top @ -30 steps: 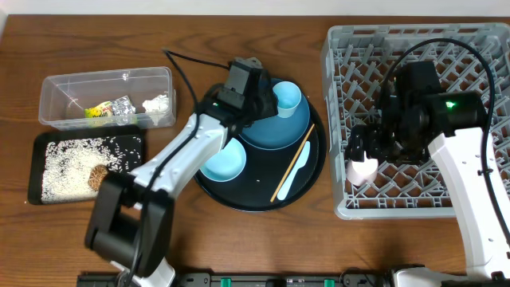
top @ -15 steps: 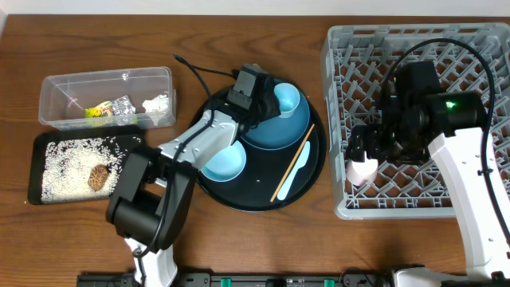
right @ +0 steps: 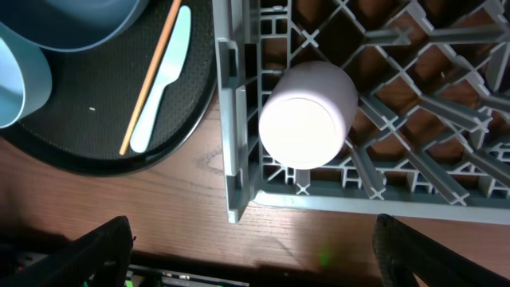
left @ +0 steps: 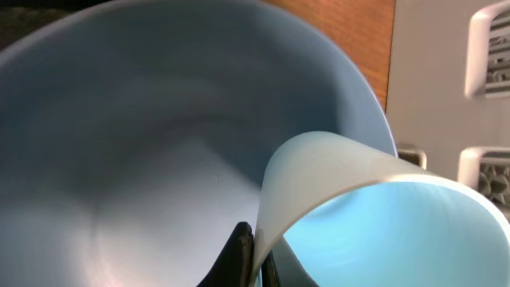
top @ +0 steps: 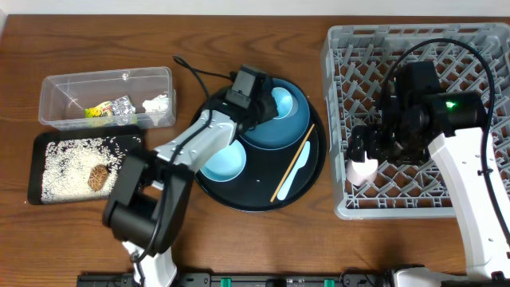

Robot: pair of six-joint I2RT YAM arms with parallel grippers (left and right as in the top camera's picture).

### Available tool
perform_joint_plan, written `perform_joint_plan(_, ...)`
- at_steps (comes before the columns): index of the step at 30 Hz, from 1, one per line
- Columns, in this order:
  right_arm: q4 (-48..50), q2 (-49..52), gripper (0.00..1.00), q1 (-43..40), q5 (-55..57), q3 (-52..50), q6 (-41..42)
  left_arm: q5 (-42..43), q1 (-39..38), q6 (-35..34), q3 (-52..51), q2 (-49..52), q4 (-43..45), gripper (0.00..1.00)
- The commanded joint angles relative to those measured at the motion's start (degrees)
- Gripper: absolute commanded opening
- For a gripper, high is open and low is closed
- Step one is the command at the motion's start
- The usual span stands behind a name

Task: Sort waste into correct bins and load items into the dishwasher rack
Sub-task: 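Move the left gripper to the light blue cup on the blue plate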

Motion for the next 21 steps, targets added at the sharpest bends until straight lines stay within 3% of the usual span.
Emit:
perform_joint_plan(1,-0.2,-0.5,0.91,0.5,0.6,0.7,0.4,3.5,2.5,0.1,0.2,-8.0,-2.0,0.06)
perform_joint_plan(5,0.0,-0.5,0.89,0.5,-1.5,0.7,0.1,12.4,6.8,4.5,0.2,-16.0,-4.9,0.06)
perform_joint_plan(11,3.4,-0.5,0.80,0.5,-19.9,0.7,-11.3,32.6,15.3,11.3,0.2,-24.1,-8.1,0.06)
perform_joint_plan(15,7.9,-0.5,0.73,0.5,-32.6,0.7,-17.1,50.2,19.6,17.8,0.2,-24.1,-11.5,0.06)
perform_joint_plan(21,14.1,-0.5,0.72,0.5,-43.1,0.7,-20.8,69.0,21.7,28.5,0.2,-22.4,-16.1,0.06)
